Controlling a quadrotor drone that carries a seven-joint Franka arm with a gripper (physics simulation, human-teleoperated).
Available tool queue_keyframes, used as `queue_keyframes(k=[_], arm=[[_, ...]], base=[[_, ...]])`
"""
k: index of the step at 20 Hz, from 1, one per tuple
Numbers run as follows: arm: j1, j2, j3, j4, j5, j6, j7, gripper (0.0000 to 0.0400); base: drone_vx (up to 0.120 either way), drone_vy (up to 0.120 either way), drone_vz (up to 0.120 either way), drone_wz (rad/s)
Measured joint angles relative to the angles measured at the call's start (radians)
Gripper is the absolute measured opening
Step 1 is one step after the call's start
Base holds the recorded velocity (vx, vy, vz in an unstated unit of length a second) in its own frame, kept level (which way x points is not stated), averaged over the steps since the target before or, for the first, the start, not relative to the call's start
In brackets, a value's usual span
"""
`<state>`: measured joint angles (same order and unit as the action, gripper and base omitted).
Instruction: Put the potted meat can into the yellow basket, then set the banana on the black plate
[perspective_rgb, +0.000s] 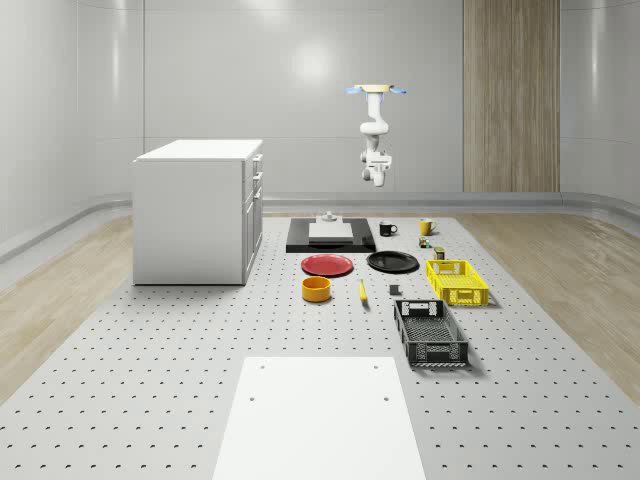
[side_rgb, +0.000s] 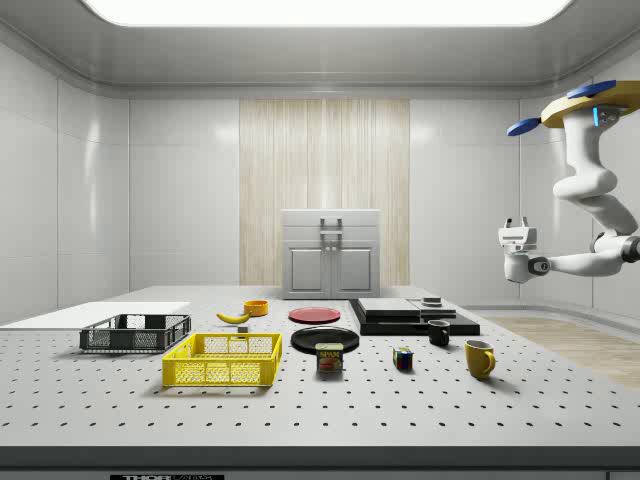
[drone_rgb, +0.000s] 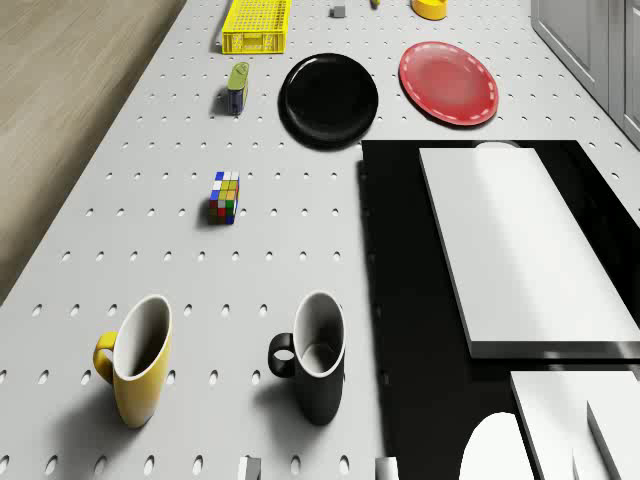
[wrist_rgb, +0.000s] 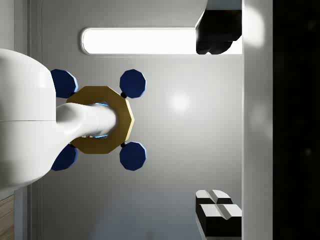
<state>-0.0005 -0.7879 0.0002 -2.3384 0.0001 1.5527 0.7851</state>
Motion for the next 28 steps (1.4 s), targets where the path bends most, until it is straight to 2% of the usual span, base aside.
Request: queue_keyframes(k=[6,12,18,28], arm=[[-0.003,0.025,0.001,0.128,0.001,-0.098,-0.002,0.0400],[-0.004,0.065,0.003,0.236,0.002,-0.162,-0.002,0.0400],[-0.006,0.082,0.003,0.283,0.002,-0.187,-0.003,0.0400],[-0.007,0.085,0.004,0.296,0.002,-0.189,-0.003,0.0400]], base=[[0.000,0.000,0.000,0.000],[0.000,0.000,0.000,0.000],[0.000,0.000,0.000,0.000],[0.000,0.000,0.000,0.000]])
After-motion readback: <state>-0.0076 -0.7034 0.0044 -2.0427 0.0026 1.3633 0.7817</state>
